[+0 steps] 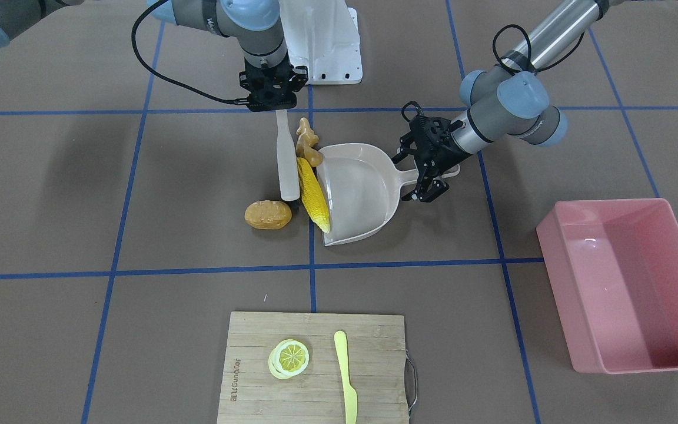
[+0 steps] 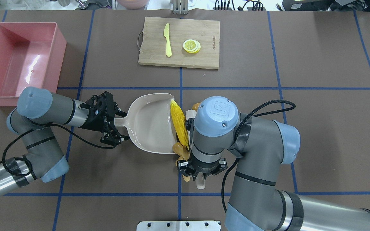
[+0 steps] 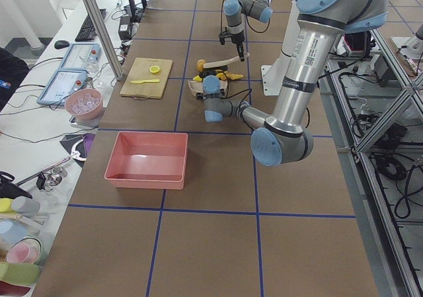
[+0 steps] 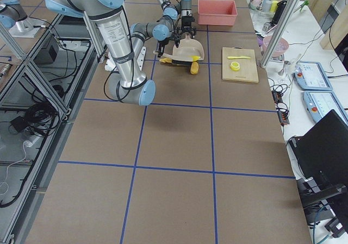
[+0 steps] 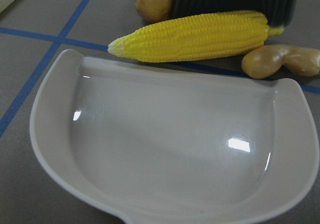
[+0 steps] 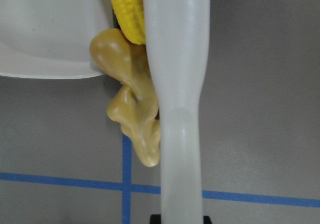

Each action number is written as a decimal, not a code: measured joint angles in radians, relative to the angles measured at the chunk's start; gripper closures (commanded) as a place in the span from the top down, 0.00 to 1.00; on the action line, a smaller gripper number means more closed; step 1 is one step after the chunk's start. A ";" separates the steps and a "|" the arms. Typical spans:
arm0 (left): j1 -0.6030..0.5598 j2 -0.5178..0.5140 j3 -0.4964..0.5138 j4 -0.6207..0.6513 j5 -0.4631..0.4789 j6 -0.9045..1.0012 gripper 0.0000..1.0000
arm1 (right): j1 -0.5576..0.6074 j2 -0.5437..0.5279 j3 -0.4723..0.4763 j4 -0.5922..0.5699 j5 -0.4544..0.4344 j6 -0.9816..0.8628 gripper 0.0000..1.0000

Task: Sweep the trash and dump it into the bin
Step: 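Sweep the corn cob and ginger into the dustpan with the right gripper's brush, then sweep the potato into the dustpan with the brush in the right gripper, then sweep the ginger from the dustpan's near edge inward with the right gripper's brush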

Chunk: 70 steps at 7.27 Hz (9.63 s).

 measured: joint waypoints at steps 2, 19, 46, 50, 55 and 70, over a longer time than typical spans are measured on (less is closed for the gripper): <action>0.000 0.000 0.000 0.000 0.000 0.000 0.97 | -0.007 0.044 -0.043 0.020 -0.001 0.028 0.00; 0.000 0.000 -0.027 0.034 0.000 0.000 0.97 | 0.074 -0.140 0.177 -0.112 0.121 0.100 0.00; 0.000 0.000 -0.037 0.036 0.002 0.002 0.97 | -0.015 -0.065 0.193 -0.265 0.069 0.095 0.00; 0.000 0.003 -0.038 0.036 0.002 0.002 0.97 | -0.109 -0.101 0.195 -0.263 0.123 0.086 0.00; 0.000 0.005 -0.038 0.041 0.002 0.001 0.97 | -0.110 -0.011 0.117 -0.268 0.141 0.005 0.00; 0.000 0.004 -0.045 0.043 0.000 0.002 0.97 | 0.101 0.487 -0.400 -0.336 0.298 -0.079 0.00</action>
